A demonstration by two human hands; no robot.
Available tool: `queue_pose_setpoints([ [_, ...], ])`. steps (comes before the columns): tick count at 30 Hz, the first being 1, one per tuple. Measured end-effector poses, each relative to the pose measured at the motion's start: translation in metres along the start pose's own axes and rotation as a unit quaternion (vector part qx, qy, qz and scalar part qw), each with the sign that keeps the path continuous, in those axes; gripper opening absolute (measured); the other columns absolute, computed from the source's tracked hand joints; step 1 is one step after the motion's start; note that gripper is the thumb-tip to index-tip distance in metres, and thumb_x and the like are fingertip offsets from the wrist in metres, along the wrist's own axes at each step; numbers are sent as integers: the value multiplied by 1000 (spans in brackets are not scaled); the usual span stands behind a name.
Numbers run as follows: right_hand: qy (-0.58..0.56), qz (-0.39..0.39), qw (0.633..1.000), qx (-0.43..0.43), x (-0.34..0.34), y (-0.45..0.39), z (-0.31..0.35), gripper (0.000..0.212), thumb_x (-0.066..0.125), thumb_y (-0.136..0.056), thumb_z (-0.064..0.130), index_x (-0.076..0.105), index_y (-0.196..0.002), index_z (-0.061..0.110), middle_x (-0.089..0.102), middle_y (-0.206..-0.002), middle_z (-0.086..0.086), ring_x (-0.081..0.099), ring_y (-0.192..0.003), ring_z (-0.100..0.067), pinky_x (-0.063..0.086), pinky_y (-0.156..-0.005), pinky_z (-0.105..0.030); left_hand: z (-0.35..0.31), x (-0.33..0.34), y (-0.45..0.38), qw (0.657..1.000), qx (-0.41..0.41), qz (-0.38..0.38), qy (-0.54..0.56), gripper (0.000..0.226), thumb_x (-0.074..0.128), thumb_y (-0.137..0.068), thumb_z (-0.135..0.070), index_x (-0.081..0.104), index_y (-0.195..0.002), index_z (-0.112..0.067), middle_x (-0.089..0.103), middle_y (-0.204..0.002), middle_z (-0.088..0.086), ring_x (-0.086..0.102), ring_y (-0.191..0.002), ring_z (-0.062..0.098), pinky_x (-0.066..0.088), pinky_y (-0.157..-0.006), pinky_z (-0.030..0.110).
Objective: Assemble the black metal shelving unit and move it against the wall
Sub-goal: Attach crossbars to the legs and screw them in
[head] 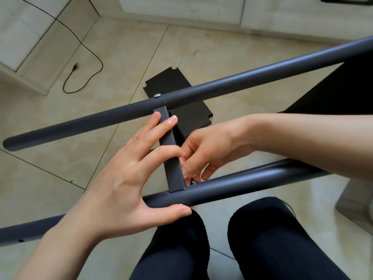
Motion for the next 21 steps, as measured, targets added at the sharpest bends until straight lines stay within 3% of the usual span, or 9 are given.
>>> queue_pose_setpoints([
  [11,-20,14,1000,4,2,2,-3,26,60,-95,6,73,-73,14,68,-83,-7,59,-73,-16,50,-76,-29,-1,0,0,1000,3,-3,-7,66,68,-74,-69,53,-126,-31,22,-166,-8,12,-156,21,29,-114,49],
  [21,0,8,1000,15,6,2,-4,30,58,-97,10,70,-71,15,67,-78,-5,58,-69,-16,50,-69,-25,-1,0,1,1000,1,-5,-11,66,69,-73,-68,53,-126,-30,23,-165,-9,13,-156,21,30,-115,55],
])
Point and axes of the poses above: each hand's wrist, its own y-axis away from the middle knuckle, its own x-axis out of the palm, z = x × y, the point moved 6 cm from there along -y, towards the middle knuckle
